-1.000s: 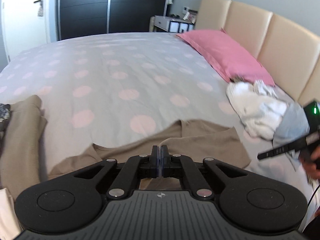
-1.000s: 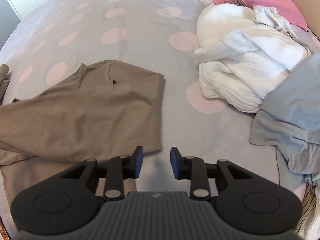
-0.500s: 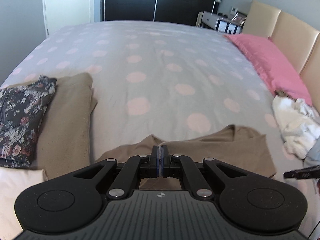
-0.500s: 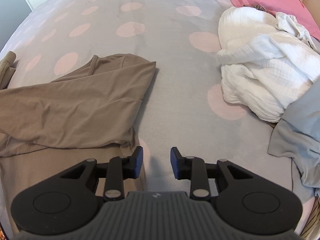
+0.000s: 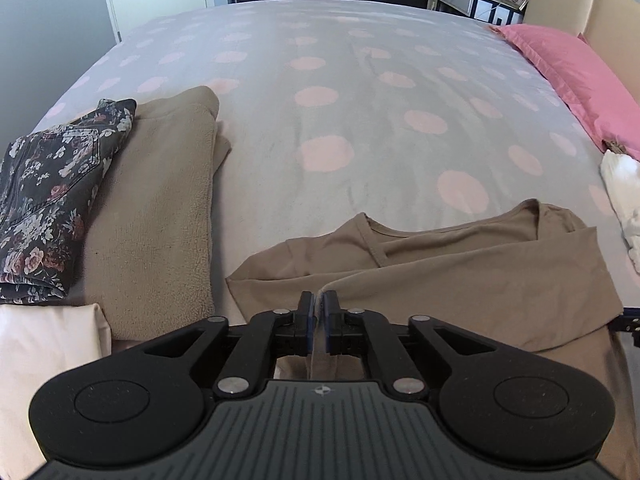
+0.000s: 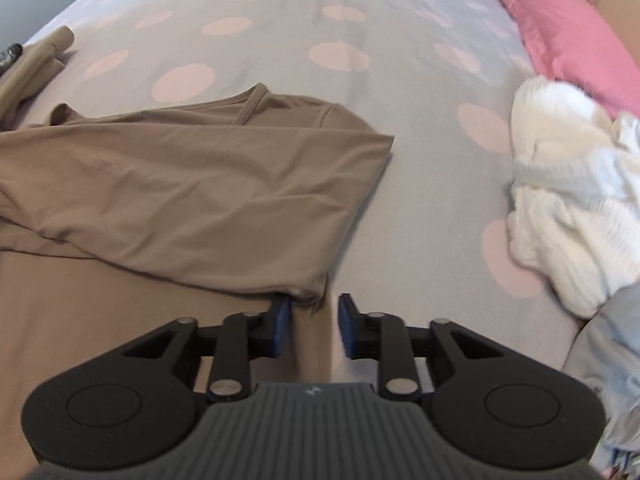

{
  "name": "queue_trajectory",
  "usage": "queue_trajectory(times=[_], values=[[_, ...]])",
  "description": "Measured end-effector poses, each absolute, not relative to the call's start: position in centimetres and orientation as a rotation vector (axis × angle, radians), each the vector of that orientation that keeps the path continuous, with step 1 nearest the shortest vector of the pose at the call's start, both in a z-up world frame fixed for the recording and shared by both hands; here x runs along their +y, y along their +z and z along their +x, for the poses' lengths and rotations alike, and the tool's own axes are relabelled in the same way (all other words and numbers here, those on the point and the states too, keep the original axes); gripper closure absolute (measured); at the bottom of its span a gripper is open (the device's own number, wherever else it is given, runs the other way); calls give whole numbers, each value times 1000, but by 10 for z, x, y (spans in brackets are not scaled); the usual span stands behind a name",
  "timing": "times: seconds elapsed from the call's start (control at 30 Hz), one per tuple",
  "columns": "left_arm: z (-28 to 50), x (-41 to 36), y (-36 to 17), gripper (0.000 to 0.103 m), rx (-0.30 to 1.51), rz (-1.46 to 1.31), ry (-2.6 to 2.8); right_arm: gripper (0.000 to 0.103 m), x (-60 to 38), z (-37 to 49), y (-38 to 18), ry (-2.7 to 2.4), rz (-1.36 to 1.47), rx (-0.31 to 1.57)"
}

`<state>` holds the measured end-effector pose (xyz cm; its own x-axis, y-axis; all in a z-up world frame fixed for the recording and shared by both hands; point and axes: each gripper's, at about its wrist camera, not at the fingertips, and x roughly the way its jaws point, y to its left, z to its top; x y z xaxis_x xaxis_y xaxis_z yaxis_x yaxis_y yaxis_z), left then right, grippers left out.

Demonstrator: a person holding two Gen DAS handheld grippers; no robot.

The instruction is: Fold clothes

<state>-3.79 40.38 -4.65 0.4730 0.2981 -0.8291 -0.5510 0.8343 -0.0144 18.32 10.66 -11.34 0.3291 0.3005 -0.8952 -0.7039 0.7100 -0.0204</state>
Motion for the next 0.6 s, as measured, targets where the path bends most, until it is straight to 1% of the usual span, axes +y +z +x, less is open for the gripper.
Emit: queue_trajectory(times=[0.03, 0.07, 0.1, 0.13, 0.23, 0.33, 0.43, 0.5, 0.53, 0.57, 0.6], values=[[-39, 406, -48, 81, 944, -302, 530, 94, 107, 184, -114, 681, -451, 1040], [-41, 408, -49, 74, 938, -308, 531, 94, 107, 185, -114, 676, -454, 1039], [-43, 409, -49, 72, 930, -314, 534, 94, 107, 186, -115, 670, -456, 1037], [-46, 410, -50, 70, 928, -321, 541, 94, 107, 187, -115, 665, -458, 1035], [-52, 414, -55, 70, 943, -346, 538, 94, 108, 189, -117, 649, -465, 1030], [-54, 409, -64, 66, 972, -340, 513, 94, 109, 190, -118, 640, -466, 1029], [-51, 402, -77, 67, 1018, -309, 497, 94, 109, 189, -118, 638, -465, 1032], [-49, 397, -85, 78, 1047, -293, 488, 93, 109, 189, -118, 637, -466, 1031], [-49, 398, -88, 91, 1054, -306, 491, 93, 109, 188, -118, 636, -466, 1030], [-49, 398, -91, 99, 1061, -319, 493, 94, 109, 188, -118, 635, -465, 1028], [-49, 399, -92, 103, 1063, -329, 496, 94, 109, 188, -117, 634, -464, 1026]])
